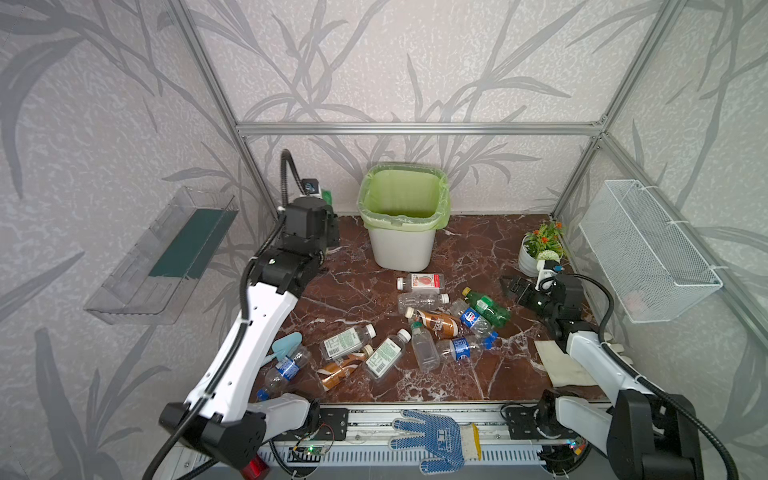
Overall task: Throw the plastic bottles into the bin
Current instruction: 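Carry the green bottle over the bin and open the left gripper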
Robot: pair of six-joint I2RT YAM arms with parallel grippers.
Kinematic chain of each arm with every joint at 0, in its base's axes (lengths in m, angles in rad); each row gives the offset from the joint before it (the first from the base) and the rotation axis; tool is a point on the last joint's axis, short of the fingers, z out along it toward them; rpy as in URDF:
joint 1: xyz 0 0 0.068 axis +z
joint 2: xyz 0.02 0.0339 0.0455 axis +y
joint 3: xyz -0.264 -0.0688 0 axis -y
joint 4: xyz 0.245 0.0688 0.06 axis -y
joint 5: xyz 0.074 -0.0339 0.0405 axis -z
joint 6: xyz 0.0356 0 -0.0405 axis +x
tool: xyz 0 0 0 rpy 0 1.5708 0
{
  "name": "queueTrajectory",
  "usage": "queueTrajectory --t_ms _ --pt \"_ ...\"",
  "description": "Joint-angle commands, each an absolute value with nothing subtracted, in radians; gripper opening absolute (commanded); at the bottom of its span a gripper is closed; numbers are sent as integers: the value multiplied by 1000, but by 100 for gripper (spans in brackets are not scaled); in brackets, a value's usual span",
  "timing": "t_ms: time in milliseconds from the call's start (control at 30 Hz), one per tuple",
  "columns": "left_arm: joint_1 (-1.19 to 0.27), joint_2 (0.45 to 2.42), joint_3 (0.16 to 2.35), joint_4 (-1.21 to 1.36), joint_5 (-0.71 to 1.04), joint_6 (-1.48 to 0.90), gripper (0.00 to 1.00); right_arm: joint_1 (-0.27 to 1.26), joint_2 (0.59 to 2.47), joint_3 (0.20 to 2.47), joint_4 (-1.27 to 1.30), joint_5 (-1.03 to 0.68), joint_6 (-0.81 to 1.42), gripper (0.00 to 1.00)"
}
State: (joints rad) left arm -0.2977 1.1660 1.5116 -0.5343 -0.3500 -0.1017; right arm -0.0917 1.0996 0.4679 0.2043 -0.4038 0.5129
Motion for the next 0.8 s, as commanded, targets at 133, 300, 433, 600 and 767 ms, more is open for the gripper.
queueTrajectory --t_ms 133,300,433,600,767 --pt "-301 1121 1556 -138 -27 -98 42 -101 1009 469 169 -396 519 99" --pt "-396 1458 1732 -252 9 -130 44 -100 983 474 128 -413 527 99" --pt "-524 1728 2079 -537 -238 -29 63 -101 980 527 52 -448 502 99" --pt "-546 1559 1952 -236 -107 -14 99 -101 886 521 -11 -381 485 99" --pt "-561 1427 1891 -165 -100 5 99 -101 869 517 -83 -358 472 99"
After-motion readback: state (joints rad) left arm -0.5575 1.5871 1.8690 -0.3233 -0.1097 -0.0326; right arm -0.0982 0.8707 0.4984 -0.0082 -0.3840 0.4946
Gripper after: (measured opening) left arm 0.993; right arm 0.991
